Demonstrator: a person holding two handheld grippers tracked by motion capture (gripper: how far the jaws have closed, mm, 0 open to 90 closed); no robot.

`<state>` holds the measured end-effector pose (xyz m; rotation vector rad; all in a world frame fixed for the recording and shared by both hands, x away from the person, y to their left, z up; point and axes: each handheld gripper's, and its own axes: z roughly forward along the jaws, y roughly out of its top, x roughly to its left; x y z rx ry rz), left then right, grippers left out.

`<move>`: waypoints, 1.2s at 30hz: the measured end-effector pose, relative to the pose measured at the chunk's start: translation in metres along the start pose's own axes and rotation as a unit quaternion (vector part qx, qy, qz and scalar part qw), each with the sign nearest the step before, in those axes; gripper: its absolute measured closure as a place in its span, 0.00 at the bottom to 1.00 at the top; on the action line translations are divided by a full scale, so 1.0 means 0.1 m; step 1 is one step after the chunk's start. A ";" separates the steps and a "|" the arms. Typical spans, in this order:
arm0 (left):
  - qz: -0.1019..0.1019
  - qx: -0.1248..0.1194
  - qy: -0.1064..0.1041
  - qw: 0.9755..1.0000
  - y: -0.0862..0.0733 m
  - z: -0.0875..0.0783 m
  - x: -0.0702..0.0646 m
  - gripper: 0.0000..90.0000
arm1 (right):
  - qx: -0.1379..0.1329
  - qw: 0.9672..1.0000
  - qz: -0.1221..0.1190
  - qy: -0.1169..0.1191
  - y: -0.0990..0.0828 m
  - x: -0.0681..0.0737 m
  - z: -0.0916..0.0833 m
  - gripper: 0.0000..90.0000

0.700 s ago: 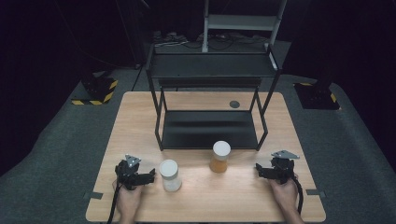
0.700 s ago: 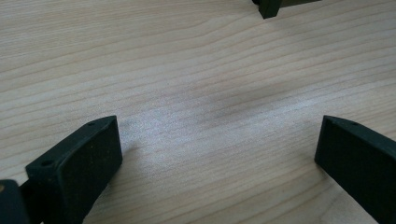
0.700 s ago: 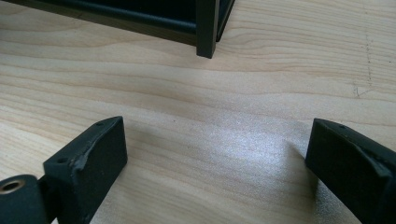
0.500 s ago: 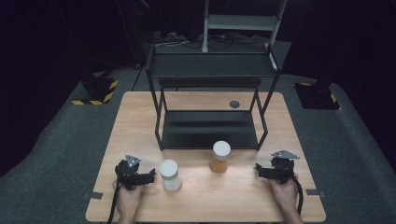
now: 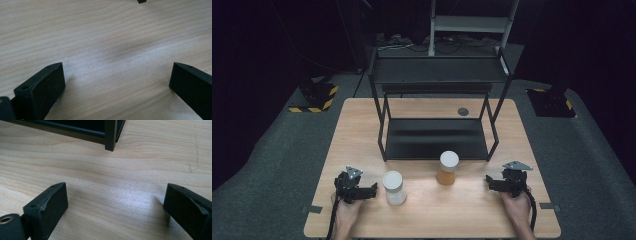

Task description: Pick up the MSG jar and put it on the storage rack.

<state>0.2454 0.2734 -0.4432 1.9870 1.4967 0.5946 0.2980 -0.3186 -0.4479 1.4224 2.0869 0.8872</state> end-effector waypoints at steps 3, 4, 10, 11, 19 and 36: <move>0.013 -0.001 -0.011 1.000 -0.03 -0.08 0.00 0.01 | 0.000 1.000 -0.001 0.000 0.00 0.00 0.00 0.05; 0.017 -0.002 -0.015 1.000 -0.03 -0.11 0.00 0.01 | 0.000 1.000 -0.001 0.000 0.00 0.00 0.00 0.05; 0.065 0.021 -0.028 0.997 -0.03 -0.27 -0.03 0.01 | -0.001 1.000 -0.001 0.000 0.00 0.00 0.00 0.05; 0.068 0.020 -0.031 0.997 -0.05 -0.30 -0.03 0.01 | -0.001 1.000 -0.001 0.000 0.00 0.00 0.00 0.05; 0.088 0.012 -0.074 0.993 -0.13 -0.46 -0.05 0.01 | -0.001 1.000 -0.001 0.000 0.00 0.00 0.00 0.06; 0.109 -0.007 -0.139 0.984 0.03 -0.39 -0.26 0.02 | -0.001 1.000 -0.001 0.000 0.00 0.00 0.00 0.06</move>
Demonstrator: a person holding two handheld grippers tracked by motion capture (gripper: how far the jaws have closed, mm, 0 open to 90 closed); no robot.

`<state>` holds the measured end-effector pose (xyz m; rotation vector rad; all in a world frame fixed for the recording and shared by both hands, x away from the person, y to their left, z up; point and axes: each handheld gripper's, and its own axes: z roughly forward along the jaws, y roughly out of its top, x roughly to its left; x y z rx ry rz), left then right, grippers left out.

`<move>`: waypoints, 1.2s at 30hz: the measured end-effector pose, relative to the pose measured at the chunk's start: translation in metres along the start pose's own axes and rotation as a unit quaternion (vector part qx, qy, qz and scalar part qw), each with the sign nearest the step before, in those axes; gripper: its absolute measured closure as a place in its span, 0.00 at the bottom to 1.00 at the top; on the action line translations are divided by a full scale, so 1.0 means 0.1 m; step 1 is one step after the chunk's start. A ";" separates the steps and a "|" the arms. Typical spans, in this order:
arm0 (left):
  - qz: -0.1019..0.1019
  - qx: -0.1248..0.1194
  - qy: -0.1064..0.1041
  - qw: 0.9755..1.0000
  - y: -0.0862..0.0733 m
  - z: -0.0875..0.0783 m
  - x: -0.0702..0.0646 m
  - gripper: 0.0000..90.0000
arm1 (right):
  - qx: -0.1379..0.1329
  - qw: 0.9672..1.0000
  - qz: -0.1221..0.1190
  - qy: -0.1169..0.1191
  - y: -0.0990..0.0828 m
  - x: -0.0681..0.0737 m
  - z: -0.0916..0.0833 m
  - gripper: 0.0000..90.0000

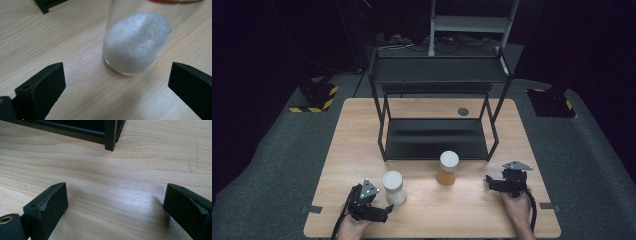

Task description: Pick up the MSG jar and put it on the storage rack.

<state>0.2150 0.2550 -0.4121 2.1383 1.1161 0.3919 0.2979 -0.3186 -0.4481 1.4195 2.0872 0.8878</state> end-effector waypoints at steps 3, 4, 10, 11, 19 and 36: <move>0.002 -0.002 -0.001 1.000 0.03 0.02 -0.02 0.03 | 0.000 1.000 0.000 0.000 0.00 0.00 0.00 0.06; 0.003 -0.005 0.001 1.000 0.06 0.03 -0.04 0.03 | 0.000 1.000 0.000 0.000 0.00 0.00 0.00 0.06; 0.009 -0.013 0.001 1.000 0.16 0.07 -0.10 0.06 | 0.000 1.000 0.000 0.000 0.00 0.00 0.00 0.06; 0.009 -0.012 0.001 1.000 0.18 0.08 -0.11 0.07 | 0.000 1.000 0.000 0.000 0.00 0.00 0.00 0.06; 0.013 -0.015 -0.003 1.000 0.28 0.12 -0.12 0.14 | 0.000 1.000 0.000 0.000 0.00 0.00 0.00 0.06; 0.022 -0.013 -0.001 1.000 0.39 0.18 -0.17 0.29 | 0.000 1.000 0.000 0.000 0.00 0.00 0.00 0.06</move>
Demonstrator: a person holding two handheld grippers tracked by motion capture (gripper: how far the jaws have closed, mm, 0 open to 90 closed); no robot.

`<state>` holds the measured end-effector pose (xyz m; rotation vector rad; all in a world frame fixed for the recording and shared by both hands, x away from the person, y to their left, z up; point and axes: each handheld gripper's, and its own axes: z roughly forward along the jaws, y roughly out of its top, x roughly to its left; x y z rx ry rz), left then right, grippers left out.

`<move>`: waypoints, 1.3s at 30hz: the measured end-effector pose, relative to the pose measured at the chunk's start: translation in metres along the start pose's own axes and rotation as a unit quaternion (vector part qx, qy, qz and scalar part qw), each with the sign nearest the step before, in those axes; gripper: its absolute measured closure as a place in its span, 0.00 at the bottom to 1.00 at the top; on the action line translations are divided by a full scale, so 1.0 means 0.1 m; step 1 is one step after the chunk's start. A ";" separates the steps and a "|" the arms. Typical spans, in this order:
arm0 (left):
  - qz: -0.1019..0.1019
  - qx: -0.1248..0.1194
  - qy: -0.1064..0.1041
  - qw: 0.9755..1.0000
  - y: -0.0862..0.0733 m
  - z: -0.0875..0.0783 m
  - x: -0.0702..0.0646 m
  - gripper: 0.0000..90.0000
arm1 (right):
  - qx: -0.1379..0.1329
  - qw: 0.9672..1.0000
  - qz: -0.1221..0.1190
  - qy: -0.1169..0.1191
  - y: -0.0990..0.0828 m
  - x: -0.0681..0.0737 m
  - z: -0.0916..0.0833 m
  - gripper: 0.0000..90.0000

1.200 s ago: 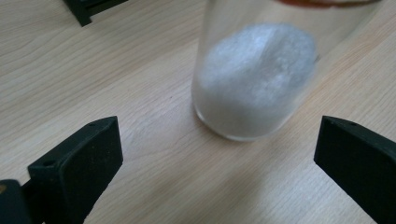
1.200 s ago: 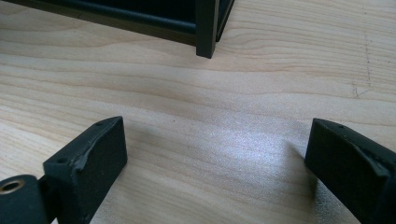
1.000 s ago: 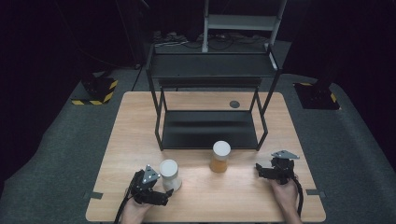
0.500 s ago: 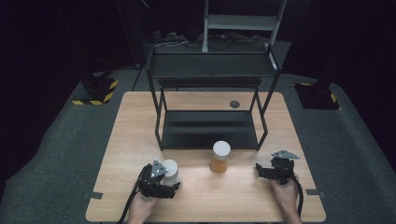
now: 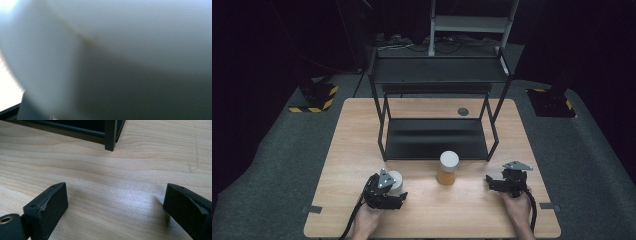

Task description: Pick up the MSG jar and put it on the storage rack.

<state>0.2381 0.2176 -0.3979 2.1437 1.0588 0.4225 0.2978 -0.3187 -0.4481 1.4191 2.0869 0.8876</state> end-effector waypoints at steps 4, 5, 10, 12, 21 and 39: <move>-0.004 -0.001 0.001 1.000 0.01 0.00 0.00 0.32 | 0.000 1.000 0.000 0.000 0.00 0.00 0.00 0.06; -0.005 0.000 0.000 1.000 0.01 0.00 0.01 0.32 | 0.000 1.000 0.000 0.000 0.00 0.00 0.00 0.06; 0.002 -0.002 0.009 1.000 0.01 0.00 -0.04 0.33 | 0.000 1.000 0.000 0.000 0.00 0.00 0.00 0.06; 0.000 -0.001 0.010 1.000 0.01 0.00 -0.05 0.33 | 0.000 1.000 0.000 0.000 0.00 0.00 0.00 0.06; 0.000 -0.001 0.017 1.000 0.02 -0.02 -0.11 0.34 | 0.000 1.000 0.000 0.000 0.00 0.00 0.00 0.06; -0.005 0.011 -0.012 1.000 0.29 -0.07 -0.01 0.35 | 0.000 1.000 0.001 0.000 0.00 0.00 0.00 0.06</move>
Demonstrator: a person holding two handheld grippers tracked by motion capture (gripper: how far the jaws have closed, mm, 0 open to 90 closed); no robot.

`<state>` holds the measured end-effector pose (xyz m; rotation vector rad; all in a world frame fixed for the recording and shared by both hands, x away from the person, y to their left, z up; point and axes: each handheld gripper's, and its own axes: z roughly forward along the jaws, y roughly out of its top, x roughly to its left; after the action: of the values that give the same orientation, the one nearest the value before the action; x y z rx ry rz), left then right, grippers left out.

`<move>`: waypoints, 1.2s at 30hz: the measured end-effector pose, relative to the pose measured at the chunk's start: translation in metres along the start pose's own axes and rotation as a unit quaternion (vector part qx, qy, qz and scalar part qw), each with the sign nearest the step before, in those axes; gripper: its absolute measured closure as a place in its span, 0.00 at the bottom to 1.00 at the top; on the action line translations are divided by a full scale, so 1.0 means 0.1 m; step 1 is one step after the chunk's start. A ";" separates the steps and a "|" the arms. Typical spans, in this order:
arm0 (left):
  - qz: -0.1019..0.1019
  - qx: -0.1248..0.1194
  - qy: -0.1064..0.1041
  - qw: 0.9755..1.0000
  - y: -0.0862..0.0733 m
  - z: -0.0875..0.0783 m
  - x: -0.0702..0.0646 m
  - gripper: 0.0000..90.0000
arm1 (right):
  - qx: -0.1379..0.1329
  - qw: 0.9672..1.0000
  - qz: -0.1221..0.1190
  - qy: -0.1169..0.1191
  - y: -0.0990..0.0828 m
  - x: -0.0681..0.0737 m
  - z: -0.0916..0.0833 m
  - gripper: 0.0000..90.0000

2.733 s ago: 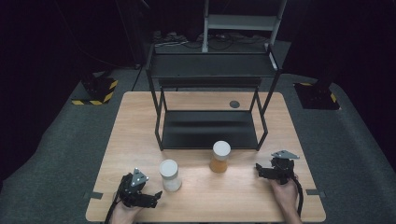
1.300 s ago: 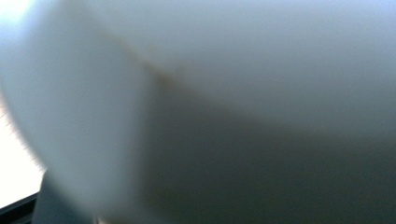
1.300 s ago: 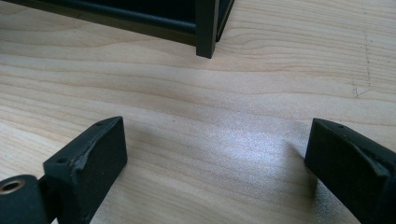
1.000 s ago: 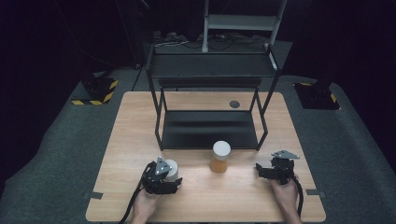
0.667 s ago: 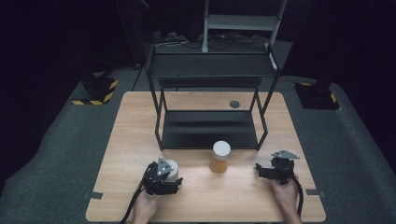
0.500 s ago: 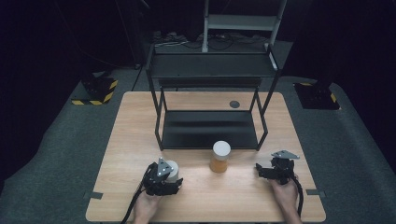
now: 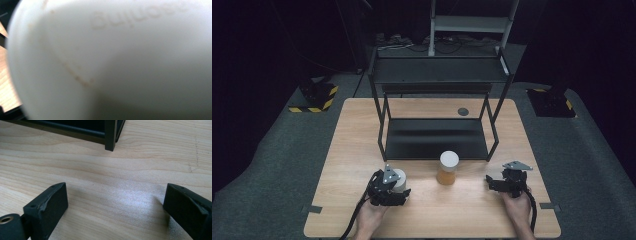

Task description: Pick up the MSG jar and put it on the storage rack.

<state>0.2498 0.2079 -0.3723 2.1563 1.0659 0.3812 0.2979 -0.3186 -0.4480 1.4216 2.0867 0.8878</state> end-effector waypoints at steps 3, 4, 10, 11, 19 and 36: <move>-0.005 0.003 -0.009 1.000 0.08 -0.04 0.06 0.35 | 0.000 1.000 0.000 0.000 0.00 0.00 0.00 0.06; -0.005 0.002 -0.009 1.000 0.12 -0.06 0.07 0.35 | 0.000 1.000 0.000 0.000 0.00 0.00 0.00 0.06; 0.005 -0.002 -0.015 1.000 0.31 -0.17 0.10 0.35 | 0.000 1.000 0.001 0.000 0.00 0.00 0.00 0.06; 0.005 -0.002 -0.015 1.000 0.31 -0.17 0.10 0.35 | 0.000 1.000 0.001 0.000 0.00 0.00 0.00 0.06; 0.005 -0.007 -0.031 0.999 0.64 -0.31 0.21 0.35 | 0.000 1.000 0.001 0.000 0.00 0.00 0.00 0.06; 0.021 -0.013 -0.033 0.999 1.46 -0.69 0.35 0.35 | 0.000 1.000 0.000 0.000 0.00 0.00 0.00 0.06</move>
<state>0.3199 0.2052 -0.2228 2.1560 0.9757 0.3396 0.2979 -0.3186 -0.4479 1.4229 2.0863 0.8878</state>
